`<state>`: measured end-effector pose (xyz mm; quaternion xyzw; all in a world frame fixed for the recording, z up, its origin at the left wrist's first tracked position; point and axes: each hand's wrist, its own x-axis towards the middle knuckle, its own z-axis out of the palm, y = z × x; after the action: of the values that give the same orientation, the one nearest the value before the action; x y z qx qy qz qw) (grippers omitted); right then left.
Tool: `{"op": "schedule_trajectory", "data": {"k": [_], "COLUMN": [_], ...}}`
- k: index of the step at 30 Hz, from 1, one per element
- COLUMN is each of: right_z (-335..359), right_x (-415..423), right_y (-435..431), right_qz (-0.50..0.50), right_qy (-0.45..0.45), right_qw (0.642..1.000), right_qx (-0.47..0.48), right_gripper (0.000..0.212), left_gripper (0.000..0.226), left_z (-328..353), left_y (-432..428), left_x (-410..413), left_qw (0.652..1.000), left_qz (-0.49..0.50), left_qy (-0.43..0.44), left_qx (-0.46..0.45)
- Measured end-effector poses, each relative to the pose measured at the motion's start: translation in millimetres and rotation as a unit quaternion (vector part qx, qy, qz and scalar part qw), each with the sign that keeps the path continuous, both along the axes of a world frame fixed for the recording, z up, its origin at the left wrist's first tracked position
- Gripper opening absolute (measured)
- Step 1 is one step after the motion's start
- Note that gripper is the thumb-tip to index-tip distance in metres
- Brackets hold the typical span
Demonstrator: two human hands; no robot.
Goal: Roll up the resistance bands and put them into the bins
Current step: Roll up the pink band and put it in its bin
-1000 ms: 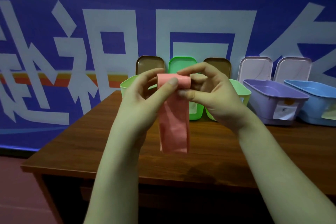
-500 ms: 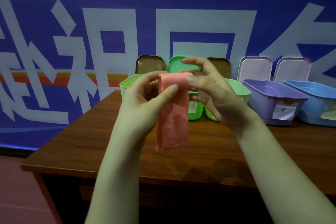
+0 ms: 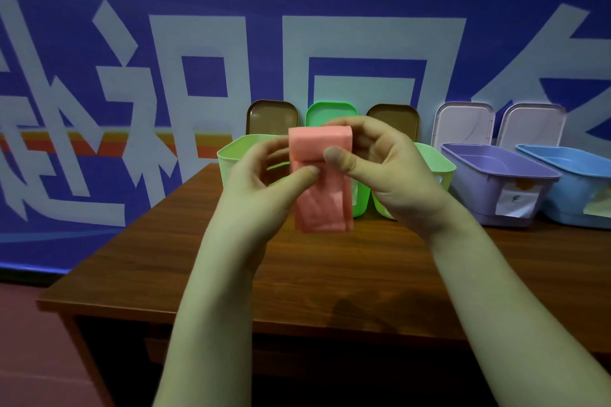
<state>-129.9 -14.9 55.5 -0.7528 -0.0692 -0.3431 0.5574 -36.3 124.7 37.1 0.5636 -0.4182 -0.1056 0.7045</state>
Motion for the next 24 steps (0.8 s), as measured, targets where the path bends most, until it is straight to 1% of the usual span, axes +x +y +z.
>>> {"op": "schedule_trajectory", "data": {"k": [2, 4, 8, 11, 14, 18, 20, 22, 24], "right_z": [0, -1, -2, -2, -2, -1, 0, 2, 4], "right_x": [-1, 0, 0, -2, -4, -5, -6, -6, -5], "right_y": [-2, -3, -4, -4, -5, -9, -7, -3, 0], "right_qz": [-0.014, -0.015, -0.003, 0.001, -0.003, 0.017, 0.035, 0.014, -0.026], "right_qy": [-0.008, -0.017, -0.017, -0.009, -0.003, 0.037, 0.054, 0.056, 0.056], "right_qw": [1.0, 1.0, 1.0, 0.999, 0.999, 0.999, 0.998, 0.998, 0.998], "right_qx": [-0.009, -0.01, -0.014, -0.033, -0.046, -0.032, -0.004, 0.013, 0.017], "right_gripper": [0.035, 0.038, 0.044, 0.04, 0.041, 0.045, 0.04, 0.032, 0.032], "left_gripper": [0.049, 0.051, 0.034, 0.033, 0.029, 0.037, 0.038, 0.041, 0.044], "left_z": [0, 2, 6, 4, 3, 4, 5, 4, 4], "left_y": [1, 1, -2, -4, -4, -2, -2, -2, -1], "left_x": [-1, -4, -10, -10, -9, -10, -10, -11, -11], "left_qw": [0.999, 0.999, 1.0, 0.999, 0.999, 0.999, 0.999, 0.998, 0.998], "left_qz": [-0.025, -0.029, 0.012, 0.042, 0.047, 0.043, 0.034, 0.024, 0.023], "left_qy": [0.004, 0.012, 0.022, 0.016, 0.005, 0.005, 0.01, 0.012, 0.004], "left_qx": [0.023, 0.023, 0.0, 0.006, -0.002, -0.026, -0.038, -0.051, -0.061]}}
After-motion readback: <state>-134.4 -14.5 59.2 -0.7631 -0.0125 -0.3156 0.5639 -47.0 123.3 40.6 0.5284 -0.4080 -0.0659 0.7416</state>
